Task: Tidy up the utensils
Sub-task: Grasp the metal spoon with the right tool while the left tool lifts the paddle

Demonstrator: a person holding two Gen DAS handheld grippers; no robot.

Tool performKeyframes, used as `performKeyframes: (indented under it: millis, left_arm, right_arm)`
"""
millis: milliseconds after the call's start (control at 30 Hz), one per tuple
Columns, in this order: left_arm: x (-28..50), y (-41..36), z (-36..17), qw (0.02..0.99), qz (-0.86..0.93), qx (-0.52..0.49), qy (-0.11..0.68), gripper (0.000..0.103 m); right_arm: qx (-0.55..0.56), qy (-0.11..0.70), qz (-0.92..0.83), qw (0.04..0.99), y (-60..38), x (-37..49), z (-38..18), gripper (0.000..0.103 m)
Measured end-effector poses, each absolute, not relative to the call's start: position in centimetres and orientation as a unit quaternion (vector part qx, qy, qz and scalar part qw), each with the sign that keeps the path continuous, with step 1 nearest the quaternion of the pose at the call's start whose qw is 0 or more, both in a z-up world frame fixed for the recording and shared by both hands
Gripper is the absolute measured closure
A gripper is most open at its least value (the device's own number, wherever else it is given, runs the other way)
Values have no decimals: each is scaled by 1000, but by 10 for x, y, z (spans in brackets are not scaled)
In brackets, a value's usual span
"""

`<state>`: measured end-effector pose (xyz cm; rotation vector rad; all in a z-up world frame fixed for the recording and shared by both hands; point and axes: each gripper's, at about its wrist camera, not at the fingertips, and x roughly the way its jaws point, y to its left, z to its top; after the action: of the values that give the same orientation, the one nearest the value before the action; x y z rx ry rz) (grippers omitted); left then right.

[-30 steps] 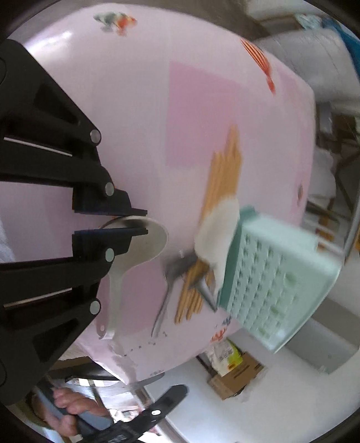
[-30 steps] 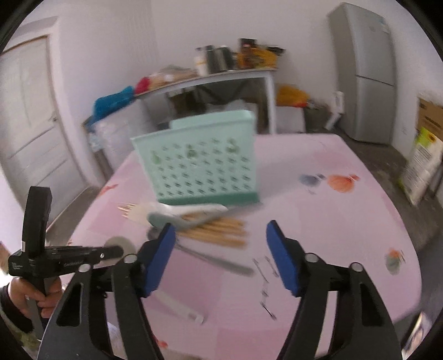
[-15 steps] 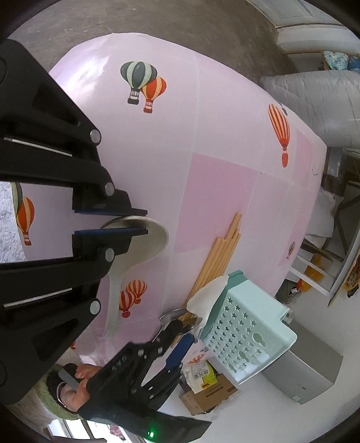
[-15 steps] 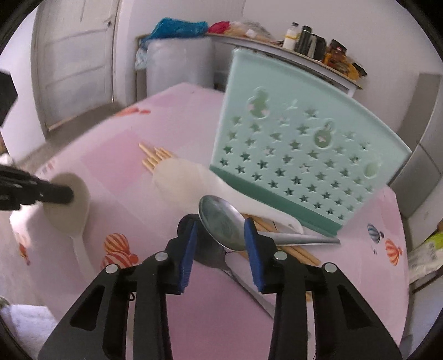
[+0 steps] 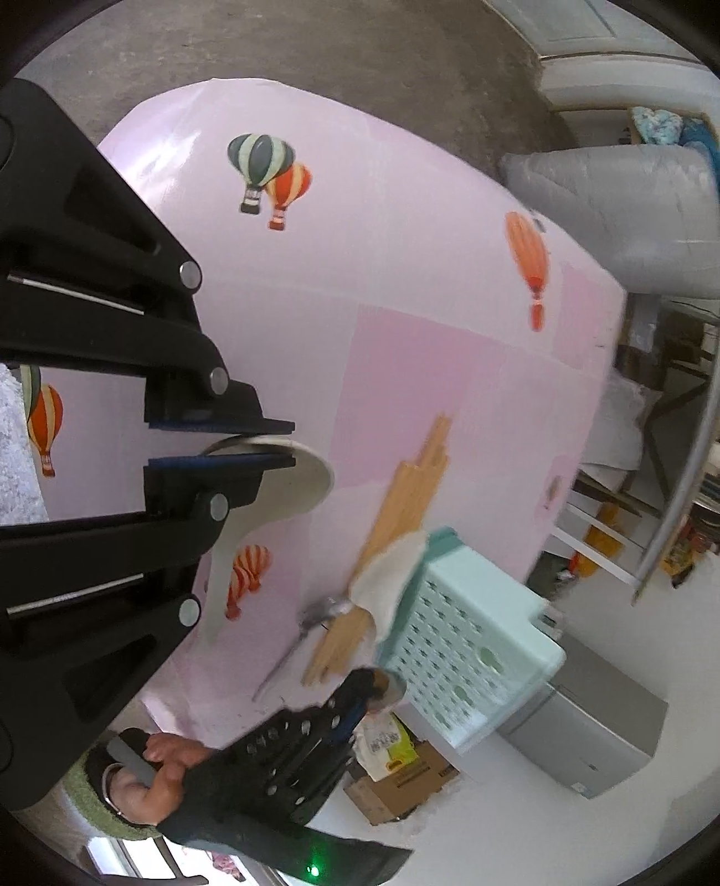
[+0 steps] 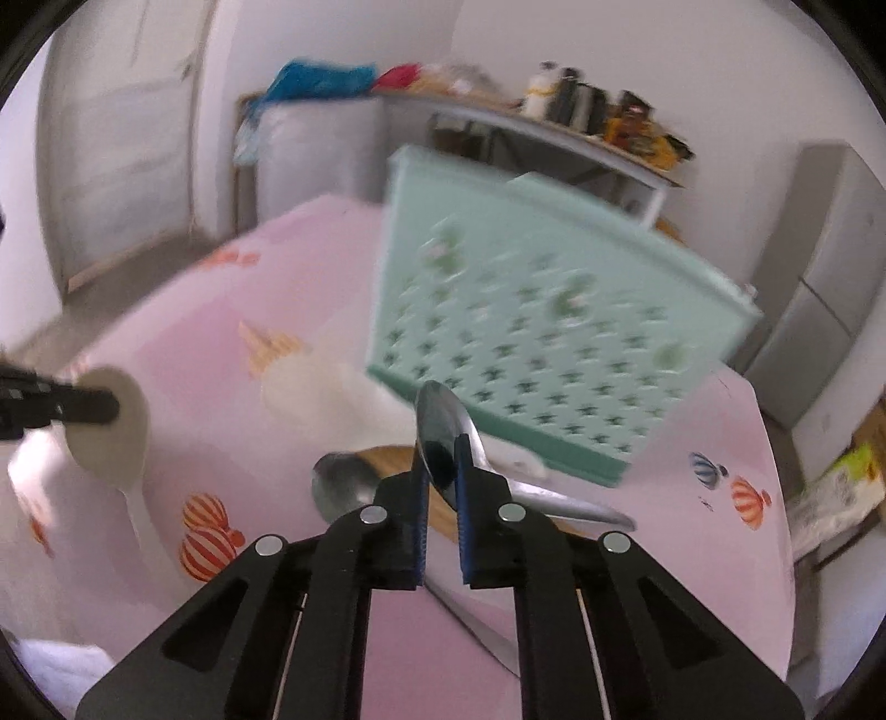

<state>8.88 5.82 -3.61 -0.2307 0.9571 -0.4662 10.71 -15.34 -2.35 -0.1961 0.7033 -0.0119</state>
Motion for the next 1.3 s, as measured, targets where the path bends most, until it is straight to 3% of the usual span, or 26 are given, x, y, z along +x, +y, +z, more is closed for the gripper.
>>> performKeyframes:
  millis: [267, 567, 900, 1100, 1300]
  left_arm:
    - [80, 55, 29, 892, -243, -127, 359, 99]
    - [79, 23, 148, 960, -231, -56, 147, 99]
    - [109, -57, 153, 978, -153, 127, 57, 99]
    - [122, -109, 123, 957, -168, 218, 88, 99]
    - [152, -124, 88, 938, -228, 173, 197, 92]
  right_arm:
    - [49, 283, -42, 957, -211, 56, 19, 98]
    - [97, 249, -39, 963, -227, 22, 39, 99]
    - [108, 236, -27, 965, -226, 15, 42, 99]
    - [116, 240, -22, 964, -231, 18, 36, 99]
    - [124, 239, -27, 963, -242, 17, 35, 99]
